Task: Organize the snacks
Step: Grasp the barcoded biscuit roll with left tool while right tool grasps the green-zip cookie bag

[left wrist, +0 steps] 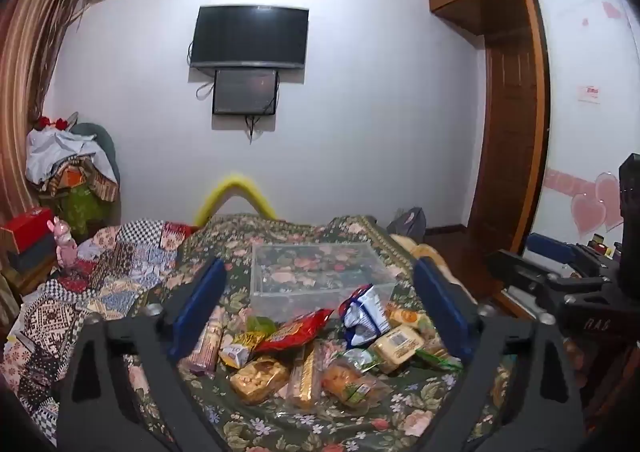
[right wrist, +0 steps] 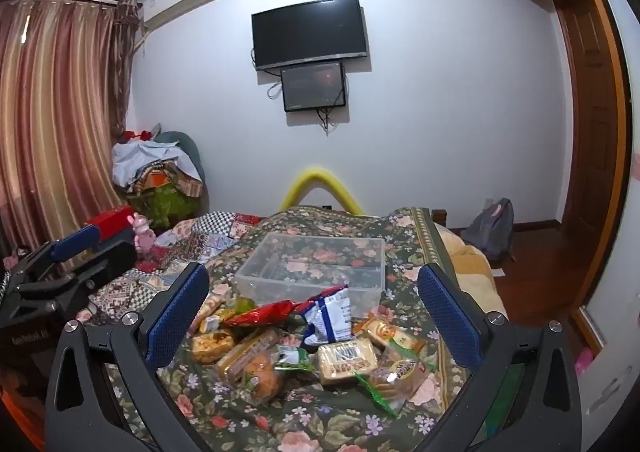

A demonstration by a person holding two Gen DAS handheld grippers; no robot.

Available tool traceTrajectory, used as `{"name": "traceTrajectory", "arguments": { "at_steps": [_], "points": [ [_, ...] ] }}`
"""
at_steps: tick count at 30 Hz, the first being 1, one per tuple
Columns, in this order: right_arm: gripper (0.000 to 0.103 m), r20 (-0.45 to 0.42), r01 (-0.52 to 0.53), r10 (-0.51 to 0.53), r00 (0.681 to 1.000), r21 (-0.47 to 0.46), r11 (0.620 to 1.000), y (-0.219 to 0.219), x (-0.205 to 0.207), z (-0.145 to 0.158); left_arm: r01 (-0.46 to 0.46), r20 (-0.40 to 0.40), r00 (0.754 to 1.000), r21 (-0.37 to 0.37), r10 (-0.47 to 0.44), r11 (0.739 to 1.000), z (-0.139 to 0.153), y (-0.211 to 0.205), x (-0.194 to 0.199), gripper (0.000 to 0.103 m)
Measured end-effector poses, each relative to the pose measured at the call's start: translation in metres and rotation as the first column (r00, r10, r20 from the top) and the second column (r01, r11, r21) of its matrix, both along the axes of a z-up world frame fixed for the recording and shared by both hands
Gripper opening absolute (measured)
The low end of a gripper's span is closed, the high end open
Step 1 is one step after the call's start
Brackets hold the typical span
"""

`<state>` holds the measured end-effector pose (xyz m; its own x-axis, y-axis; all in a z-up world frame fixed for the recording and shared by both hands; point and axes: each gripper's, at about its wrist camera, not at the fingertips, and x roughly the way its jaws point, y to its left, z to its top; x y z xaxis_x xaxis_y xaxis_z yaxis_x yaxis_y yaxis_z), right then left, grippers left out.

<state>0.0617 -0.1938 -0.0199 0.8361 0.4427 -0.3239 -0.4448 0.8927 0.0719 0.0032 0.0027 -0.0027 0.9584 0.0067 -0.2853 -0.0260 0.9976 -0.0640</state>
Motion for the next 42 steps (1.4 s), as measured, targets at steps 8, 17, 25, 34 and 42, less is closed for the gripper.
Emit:
{"name": "traceTrajectory", "arguments": {
  "at_steps": [8,17,25,34,42],
  "points": [
    [0.091,-0.086,0.037,-0.041,0.995,-0.05,0.998,-0.017,0.03,-0.025,-0.087,-0.129,0.987,0.041,0.091,0.995,-0.03,0.029,0.023,0.073],
    [0.078,-0.231,0.046,-0.076,0.97,-0.136,0.99,-0.027,0.074,-0.068,-0.137,-0.316,0.938,0.03,0.139,0.99,-0.082,0.107,0.081,0.054],
    [0.077,-0.356,0.009,-0.069,0.932,-0.168,0.986,-0.016,0.102,-0.103,-0.155,-0.461,0.872,0.057,0.164,0.986,-0.129,0.144,0.12,0.054],
    [0.077,-0.445,0.081,-0.159,0.881,-0.189,0.979,-0.044,0.122,-0.128,-0.132,-0.554,0.819,0.077,0.152,0.988,-0.175,0.161,0.155,0.054],
    [0.077,-0.533,0.07,-0.13,0.836,-0.13,0.989,-0.05,0.122,-0.143,-0.133,-0.564,0.813,0.06,0.144,0.989,-0.19,0.171,0.169,0.048]
  ]
}}
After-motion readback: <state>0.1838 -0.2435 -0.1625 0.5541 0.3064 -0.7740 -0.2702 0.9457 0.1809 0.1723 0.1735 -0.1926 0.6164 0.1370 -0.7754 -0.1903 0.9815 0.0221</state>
